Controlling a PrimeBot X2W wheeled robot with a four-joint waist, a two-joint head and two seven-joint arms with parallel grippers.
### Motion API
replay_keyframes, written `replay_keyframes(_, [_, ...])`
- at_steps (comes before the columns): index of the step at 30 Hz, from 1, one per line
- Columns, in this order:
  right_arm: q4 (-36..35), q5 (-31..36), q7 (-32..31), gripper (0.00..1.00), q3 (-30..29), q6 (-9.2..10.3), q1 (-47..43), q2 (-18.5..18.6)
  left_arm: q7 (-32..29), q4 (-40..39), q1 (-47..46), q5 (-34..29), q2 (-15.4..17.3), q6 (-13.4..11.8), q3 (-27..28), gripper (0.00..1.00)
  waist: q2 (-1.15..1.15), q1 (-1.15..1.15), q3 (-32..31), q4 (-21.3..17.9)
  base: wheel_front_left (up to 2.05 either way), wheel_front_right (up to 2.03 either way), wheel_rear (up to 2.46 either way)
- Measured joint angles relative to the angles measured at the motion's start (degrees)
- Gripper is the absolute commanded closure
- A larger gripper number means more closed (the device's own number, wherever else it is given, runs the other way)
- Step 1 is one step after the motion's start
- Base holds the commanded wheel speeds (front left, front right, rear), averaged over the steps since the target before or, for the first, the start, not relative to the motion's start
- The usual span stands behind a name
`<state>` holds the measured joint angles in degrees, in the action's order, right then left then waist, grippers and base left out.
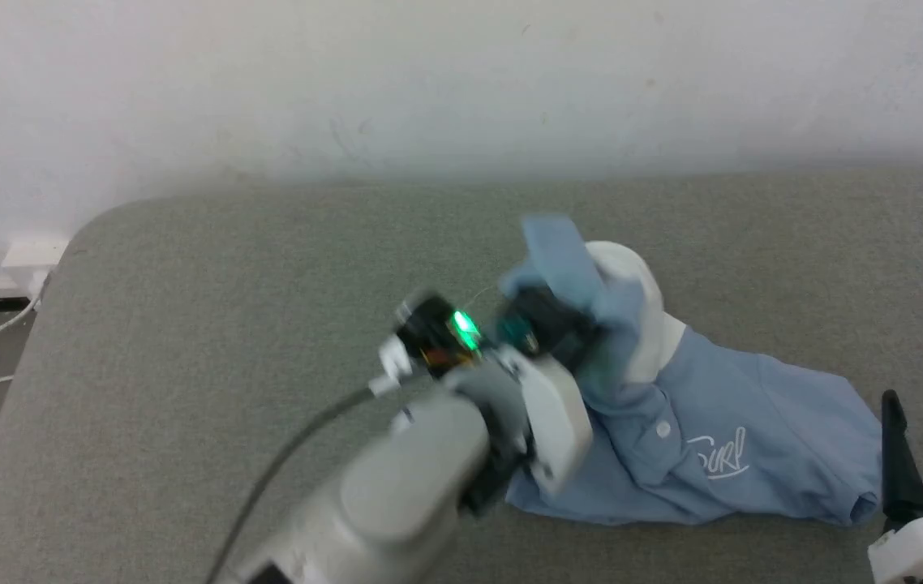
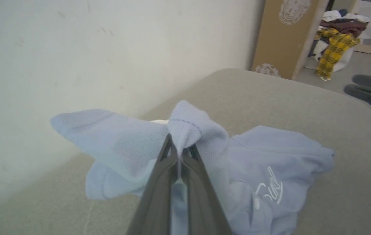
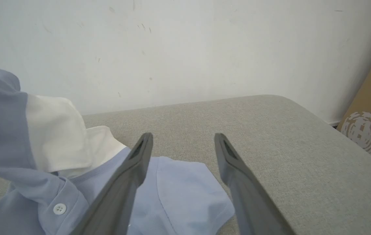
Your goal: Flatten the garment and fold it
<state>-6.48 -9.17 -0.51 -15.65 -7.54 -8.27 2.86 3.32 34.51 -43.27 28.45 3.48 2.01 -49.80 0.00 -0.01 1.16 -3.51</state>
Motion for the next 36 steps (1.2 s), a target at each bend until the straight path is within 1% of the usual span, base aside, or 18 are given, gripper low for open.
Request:
replay_keyframes(3, [-0.7, 0.0, -0.5, 0.0, -0.7, 0.0, 0.0, 0.0, -3.4, -4.6, 6.7, 0.4, -0.3, 1.0, -4.9, 1.0, 0.0, 0.0, 0.3, 0.5, 0.0, 0.0, 0.0])
replay_keyframes(5, [-1.1, 0.0, -0.5, 0.0, -0.8, 0.0, 0.0, 0.0, -5.6, -6.2, 10.8, 0.8, -0.4, 1.5, -8.1, 1.0, 0.0, 0.01, 0.7, 0.6, 0.0, 0.0, 0.0])
replay_keyframes(7, [-1.5, 0.0, -0.8, 0.0, -0.7, 0.0, 0.0, 0.0, -7.5, -6.7, 14.3, 1.3, -0.5, 1.6, -10.5, 1.0, 0.0, 0.0, 1.1, 0.5, 0.0, 0.0, 0.0])
replay_keyframes(9, [-1.8, 0.0, -1.0, 0.0, -0.7, 0.0, 0.1, 0.0, -9.7, -6.4, 17.2, 2.8, -0.5, 2.3, -12.3, 1.0, 0.0, 0.01, 1.5, 0.4, 0.0, 0.0, 0.0])
replay_keyframes(10, [-2.0, 0.0, -1.0, 0.0, -0.7, 0.0, 0.1, 0.0, -10.6, -6.2, 18.2, 3.4, -0.4, 2.6, -13.0, 0.98, 0.0, 0.01, 1.8, 0.4, 0.0, 0.0, 0.0])
replay_keyframes(11, [-2.0, 0.0, -1.0, 0.0, -0.8, 0.0, 0.1, 0.0, -11.0, -6.1, 19.1, 3.7, -0.4, 2.8, -13.6, 0.0, 0.0, 0.0, 2.0, 0.3, 0.0, 0.0, 0.0])
replay_keyframes(15, [-1.9, -0.1, -1.1, 0.0, -1.2, 0.0, 0.1, 0.0, -9.1, -7.6, 20.0, 2.7, 0.0, 2.4, -14.7, 0.0, 0.0, 0.01, 2.5, 0.5, 0.0, 0.0, 0.0])
replay_keyframes(19, [-1.9, -0.2, -1.3, 0.0, -1.8, 0.0, 0.1, 0.0, -6.0, -13.5, 20.3, 1.1, 1.9, 1.4, -14.7, 0.0, 0.0, 0.01, 2.2, 1.4, 0.0, 0.0, 0.0])
replay_keyframes(20, [-1.9, -0.4, -1.3, 0.0, -2.0, 0.0, 0.1, 0.0, -5.6, -15.5, 20.6, 0.8, 2.6, 0.9, -14.7, 0.0, 0.0, 0.01, 2.0, 1.6, 0.0, 0.0, 0.0])
replay_keyframes(21, [-1.8, -0.5, -1.5, 0.0, -2.2, 0.0, 0.0, 0.0, -5.2, -20.0, 21.2, 0.4, 4.2, -0.3, -14.3, 0.0, 0.0, 0.01, 1.6, 2.1, 0.0, 0.0, 0.0])
replay_keyframes(25, [-1.8, -0.6, -1.5, 0.0, -2.1, 0.0, 0.0, 0.0, -5.5, -27.9, 21.7, 0.2, 7.7, -3.7, -11.7, 0.0, 0.0, 0.0, 0.6, 2.9, 0.0, 0.0, 0.0])
replay_keyframes(28, [-1.8, -0.7, -1.5, 0.0, -2.1, 0.0, 0.0, 0.0, -7.5, -30.2, 21.6, 0.2, 10.1, -6.2, -9.3, 0.0, 0.0, 0.01, 0.1, 3.4, 0.0, 0.0, 0.0])
replay_keyframes(29, [-1.8, -0.9, -1.5, 0.0, -2.0, 0.0, 0.0, 0.0, -8.6, -30.1, 21.5, 0.2, 10.9, -6.7, -8.8, 0.0, 0.0, 0.0, 0.1, 3.5, 0.0, 0.0, 0.0])
replay_keyframes(32, [-1.8, -0.9, -1.5, 0.0, -1.6, 0.0, 0.0, 0.0, -11.9, -29.7, 20.4, 1.0, 12.1, -7.1, -8.0, 0.0, 0.0, 0.01, 0.1, 3.4, 0.0, 0.0, 0.0])
replay_keyframes(36, [-1.8, -0.9, -1.6, 0.0, -1.3, 0.0, 0.0, 0.0, -15.8, -27.7, 18.5, 2.1, 12.2, -7.0, -7.8, 0.0, 0.0, 0.01, 0.3, 2.8, 0.0, 0.0, 0.0])
